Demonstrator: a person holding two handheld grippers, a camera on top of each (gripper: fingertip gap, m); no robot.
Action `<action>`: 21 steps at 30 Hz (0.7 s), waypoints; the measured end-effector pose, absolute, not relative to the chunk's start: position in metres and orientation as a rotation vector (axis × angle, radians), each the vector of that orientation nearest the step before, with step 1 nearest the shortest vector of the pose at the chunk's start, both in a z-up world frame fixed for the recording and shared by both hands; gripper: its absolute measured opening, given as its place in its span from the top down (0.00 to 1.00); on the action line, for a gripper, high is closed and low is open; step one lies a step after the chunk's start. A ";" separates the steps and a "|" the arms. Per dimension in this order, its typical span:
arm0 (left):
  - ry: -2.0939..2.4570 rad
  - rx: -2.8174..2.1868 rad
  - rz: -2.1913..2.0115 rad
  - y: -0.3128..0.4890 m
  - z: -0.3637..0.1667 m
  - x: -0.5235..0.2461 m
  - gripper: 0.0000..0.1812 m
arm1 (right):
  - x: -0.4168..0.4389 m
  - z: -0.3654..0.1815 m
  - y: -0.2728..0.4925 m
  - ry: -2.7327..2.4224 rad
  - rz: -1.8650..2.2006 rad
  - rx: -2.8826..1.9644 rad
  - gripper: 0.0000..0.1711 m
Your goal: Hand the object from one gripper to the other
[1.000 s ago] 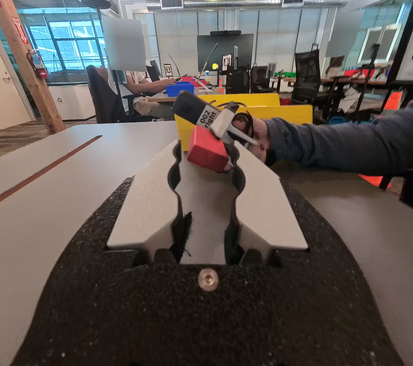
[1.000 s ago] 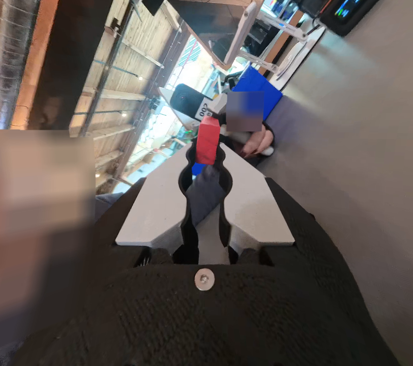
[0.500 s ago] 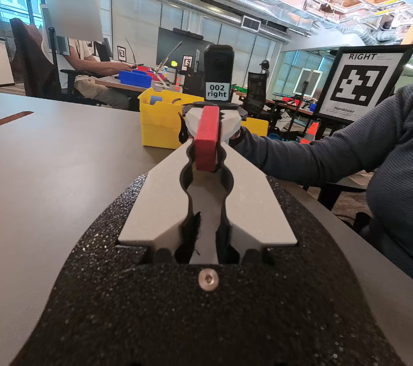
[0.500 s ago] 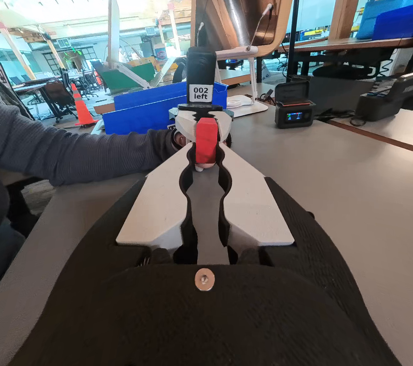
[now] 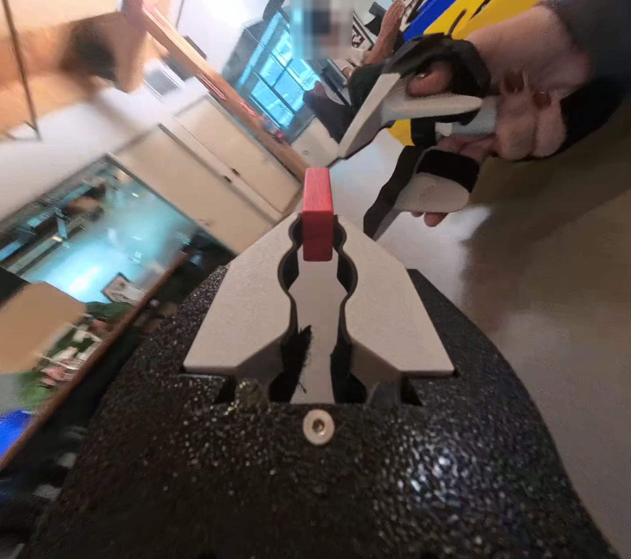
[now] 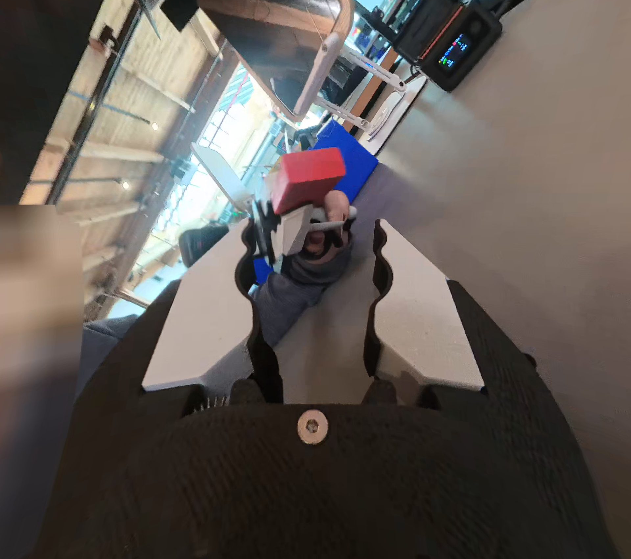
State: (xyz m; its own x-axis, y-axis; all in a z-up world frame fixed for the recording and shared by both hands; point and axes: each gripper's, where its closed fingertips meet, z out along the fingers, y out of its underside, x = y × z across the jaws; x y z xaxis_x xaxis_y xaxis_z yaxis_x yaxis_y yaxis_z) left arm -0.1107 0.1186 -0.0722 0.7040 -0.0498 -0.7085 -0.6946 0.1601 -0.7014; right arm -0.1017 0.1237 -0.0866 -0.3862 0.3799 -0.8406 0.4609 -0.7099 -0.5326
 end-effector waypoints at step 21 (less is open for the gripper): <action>0.847 -1.453 0.726 0.140 -0.105 -0.096 0.69 | -0.104 -0.084 0.147 1.195 -2.415 1.853 0.91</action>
